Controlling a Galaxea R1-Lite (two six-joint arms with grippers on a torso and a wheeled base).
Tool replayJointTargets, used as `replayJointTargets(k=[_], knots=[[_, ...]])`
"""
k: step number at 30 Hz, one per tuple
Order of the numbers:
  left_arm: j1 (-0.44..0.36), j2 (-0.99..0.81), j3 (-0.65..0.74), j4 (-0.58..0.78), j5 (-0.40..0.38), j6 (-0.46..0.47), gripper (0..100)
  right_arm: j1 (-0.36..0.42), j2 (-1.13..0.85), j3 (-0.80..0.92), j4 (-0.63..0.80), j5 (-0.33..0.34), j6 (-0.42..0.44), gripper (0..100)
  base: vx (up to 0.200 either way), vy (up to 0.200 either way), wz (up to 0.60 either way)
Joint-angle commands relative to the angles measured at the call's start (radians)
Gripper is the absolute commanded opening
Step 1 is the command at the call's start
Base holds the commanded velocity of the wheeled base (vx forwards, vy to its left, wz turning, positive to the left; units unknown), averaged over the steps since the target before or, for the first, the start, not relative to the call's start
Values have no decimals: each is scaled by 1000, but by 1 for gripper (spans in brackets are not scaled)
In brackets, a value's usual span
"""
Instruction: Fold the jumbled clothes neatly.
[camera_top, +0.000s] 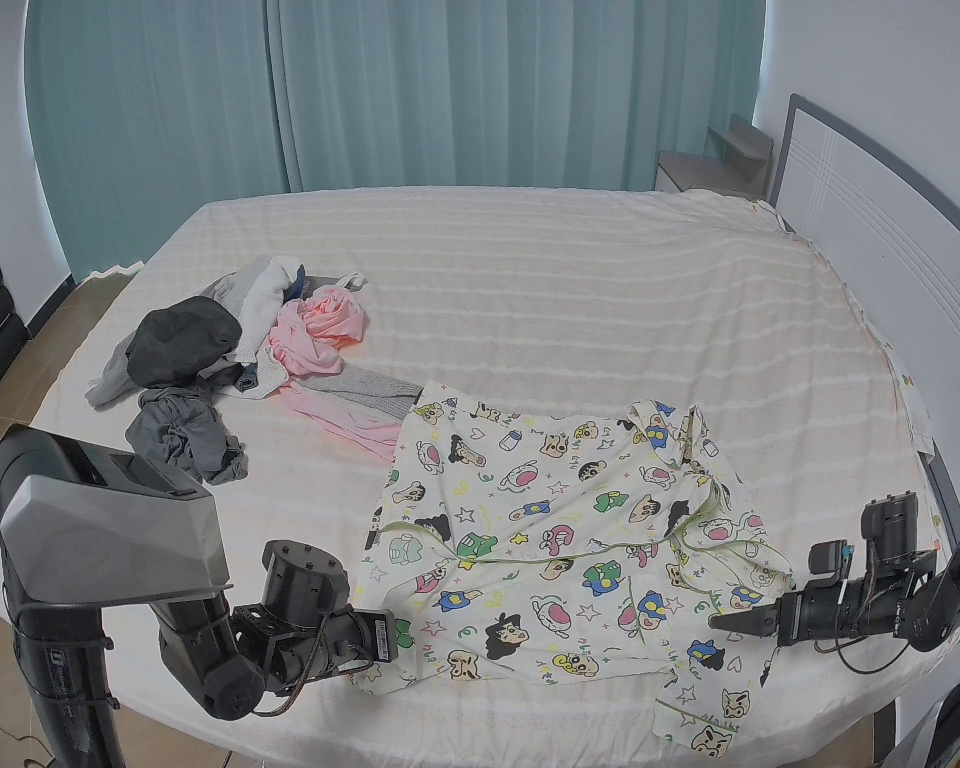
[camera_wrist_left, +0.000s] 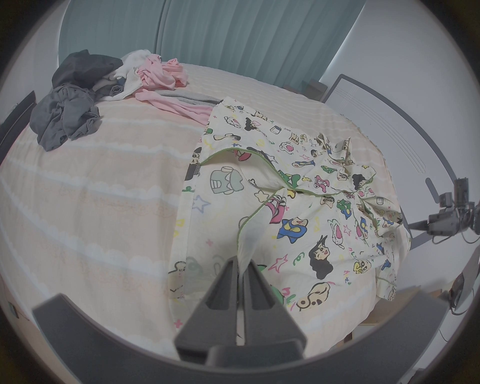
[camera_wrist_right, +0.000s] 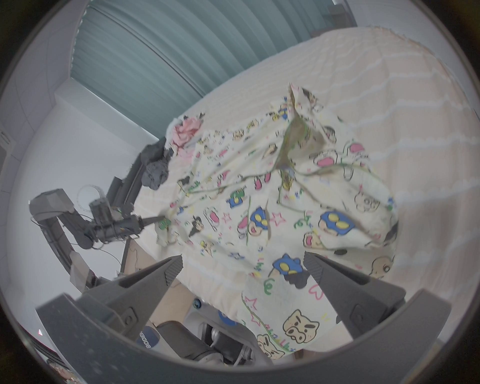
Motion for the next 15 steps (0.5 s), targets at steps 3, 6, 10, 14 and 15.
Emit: replayJointTargets(k=[3,6,10,14,15], knots=[[0,-49,9,-2,3,8,0,60,204,7,-10,-73,-33,100,0,0,0],[9,-46,7,-2,4,9,0,60,255,3,-15,-111,-51,100,0,0,0],[12,-49,-2,0,4,35,0,44,327,-19,-48,-206,-125,100,0,0,0],[11,-54,-2,0,-2,78,0,46,394,-23,-111,-218,-132,100,0,0,0],[11,-51,-3,0,-2,82,0,44,411,-23,-130,-220,-132,100,0,0,0]])
